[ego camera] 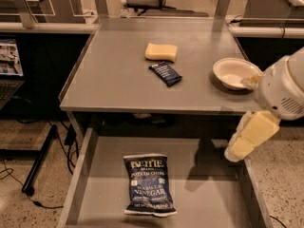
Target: Pick blue chip bag from top drawer and place on counter
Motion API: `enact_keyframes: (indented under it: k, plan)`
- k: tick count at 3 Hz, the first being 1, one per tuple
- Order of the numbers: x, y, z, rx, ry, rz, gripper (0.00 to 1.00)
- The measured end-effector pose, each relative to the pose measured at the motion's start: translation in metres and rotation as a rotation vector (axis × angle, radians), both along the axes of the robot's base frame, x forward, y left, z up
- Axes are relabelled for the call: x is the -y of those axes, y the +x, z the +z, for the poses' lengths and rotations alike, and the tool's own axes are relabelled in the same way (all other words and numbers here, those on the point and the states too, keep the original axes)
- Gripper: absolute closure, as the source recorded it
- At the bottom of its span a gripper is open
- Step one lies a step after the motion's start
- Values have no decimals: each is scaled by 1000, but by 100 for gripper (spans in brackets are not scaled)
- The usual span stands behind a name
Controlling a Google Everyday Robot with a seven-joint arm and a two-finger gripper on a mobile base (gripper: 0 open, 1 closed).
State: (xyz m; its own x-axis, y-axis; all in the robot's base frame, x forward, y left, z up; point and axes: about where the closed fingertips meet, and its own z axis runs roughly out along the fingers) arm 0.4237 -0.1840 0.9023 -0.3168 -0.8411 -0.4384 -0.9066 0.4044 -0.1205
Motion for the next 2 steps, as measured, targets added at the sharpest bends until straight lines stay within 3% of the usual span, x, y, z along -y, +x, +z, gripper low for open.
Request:
enact_keyframes:
  k: [1, 2]
  plan:
    - [-14, -12, -48, -14, 58, -91, 0]
    - [-14, -12, -48, -14, 59, -91, 0]
